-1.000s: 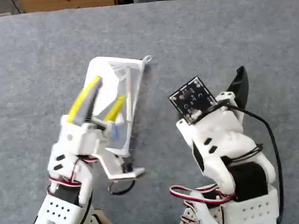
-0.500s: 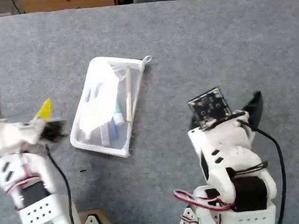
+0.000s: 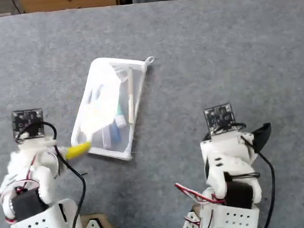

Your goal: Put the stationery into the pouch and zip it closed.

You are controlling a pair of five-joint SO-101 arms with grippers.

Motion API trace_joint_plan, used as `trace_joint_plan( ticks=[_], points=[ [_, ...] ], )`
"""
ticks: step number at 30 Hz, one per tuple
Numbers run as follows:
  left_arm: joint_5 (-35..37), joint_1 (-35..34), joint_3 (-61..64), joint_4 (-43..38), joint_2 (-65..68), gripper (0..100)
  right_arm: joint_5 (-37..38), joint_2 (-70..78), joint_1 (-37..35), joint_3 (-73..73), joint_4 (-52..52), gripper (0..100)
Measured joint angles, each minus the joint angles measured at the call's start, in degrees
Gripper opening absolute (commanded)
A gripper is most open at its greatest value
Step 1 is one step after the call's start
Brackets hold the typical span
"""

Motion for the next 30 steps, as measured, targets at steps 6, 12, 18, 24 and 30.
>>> trace_joint_plan(
  ticks=[6, 12, 18, 24, 30],
  points=[
    [0.4, 0.2, 8.2, 3.4, 0.1, 51, 0.0, -0.3, 0.0, 1.4, 4.9, 52.8],
    [5.6, 0.4, 9.1, 3.5, 0.1, 51, 0.0, -0.3, 0.4, 4.1, 7.5, 52.8],
    [9.0, 0.4, 17.5, -1.3, 0.1, 51, 0.0, -0.3, 0.4, 6.4, 7.5, 52.8],
    [9.6, 0.4, 22.2, -4.9, -0.1, 51, 0.0, -0.3, 0.4, 6.5, 7.5, 52.8],
    [9.6, 0.4, 22.2, -4.9, -0.1, 51, 0.0, -0.3, 0.4, 6.5, 7.5, 52.8]
  ],
)
